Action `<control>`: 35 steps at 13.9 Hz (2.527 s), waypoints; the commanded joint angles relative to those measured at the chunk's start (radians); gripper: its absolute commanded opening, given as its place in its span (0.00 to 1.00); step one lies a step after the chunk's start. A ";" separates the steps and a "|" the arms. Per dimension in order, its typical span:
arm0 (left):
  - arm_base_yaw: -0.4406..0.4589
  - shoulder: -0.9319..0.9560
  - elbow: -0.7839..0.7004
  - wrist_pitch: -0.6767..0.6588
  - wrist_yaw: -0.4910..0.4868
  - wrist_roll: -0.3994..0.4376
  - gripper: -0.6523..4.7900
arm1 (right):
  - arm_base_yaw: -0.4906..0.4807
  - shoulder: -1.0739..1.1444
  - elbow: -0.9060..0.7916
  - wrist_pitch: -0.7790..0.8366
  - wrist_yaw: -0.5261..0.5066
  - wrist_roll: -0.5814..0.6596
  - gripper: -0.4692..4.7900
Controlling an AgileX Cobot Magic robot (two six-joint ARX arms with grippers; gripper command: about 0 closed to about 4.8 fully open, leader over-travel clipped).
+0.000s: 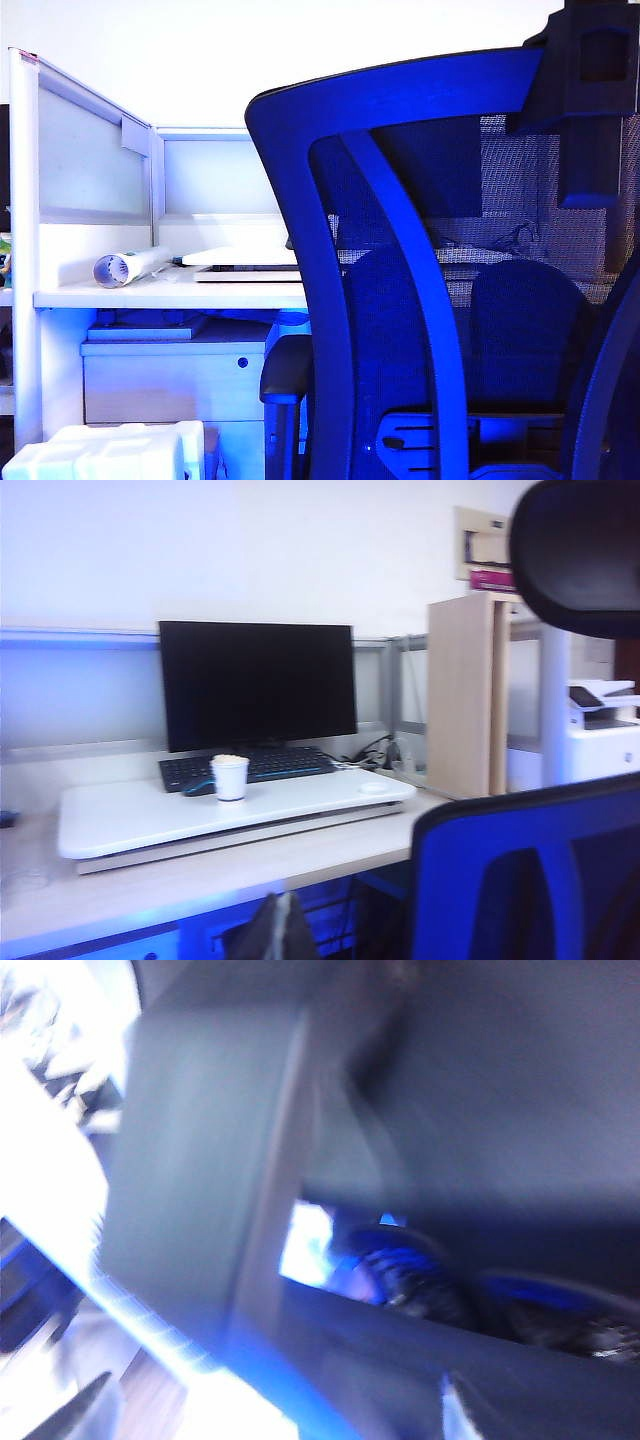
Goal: Pull out the black chair under the table.
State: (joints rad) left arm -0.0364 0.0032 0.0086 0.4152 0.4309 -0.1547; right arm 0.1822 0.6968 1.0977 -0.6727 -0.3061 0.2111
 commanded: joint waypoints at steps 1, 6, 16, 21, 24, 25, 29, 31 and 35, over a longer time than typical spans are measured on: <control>0.002 0.000 0.000 0.009 -0.067 0.014 0.11 | 0.000 -0.291 -0.201 0.063 0.209 0.005 0.87; 0.002 0.000 0.000 -0.144 -0.219 0.125 0.11 | -0.001 -0.607 -0.404 0.062 0.308 -0.002 0.74; 0.002 0.000 -0.002 -0.470 -0.349 0.211 0.11 | -0.002 -0.649 -0.692 0.237 0.320 -0.035 0.60; 0.001 0.000 -0.002 -0.509 -0.403 0.211 0.11 | -0.002 -0.652 -0.865 0.311 0.416 -0.058 0.58; 0.001 0.000 -0.002 -0.541 -0.461 0.211 0.11 | -0.002 -0.681 -0.910 0.312 0.439 -0.085 0.57; 0.002 0.000 -0.002 -0.545 -0.461 0.211 0.11 | -0.003 -0.697 -0.932 0.312 0.446 -0.093 0.52; 0.002 0.000 -0.002 -0.589 -0.480 0.279 0.11 | -0.003 -0.695 -1.023 0.333 0.488 -0.110 0.38; 0.002 0.000 -0.002 -0.599 -0.509 0.283 0.11 | -0.003 -0.695 -1.044 0.350 0.515 -0.111 0.09; 0.001 0.000 -0.002 -0.594 -0.513 0.294 0.11 | -0.128 -0.695 -1.047 0.360 0.505 -0.158 0.08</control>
State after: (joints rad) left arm -0.0364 0.0036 0.0090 -0.1608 -0.0731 0.1413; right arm 0.0631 0.0048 0.0559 -0.3191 0.2096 0.0475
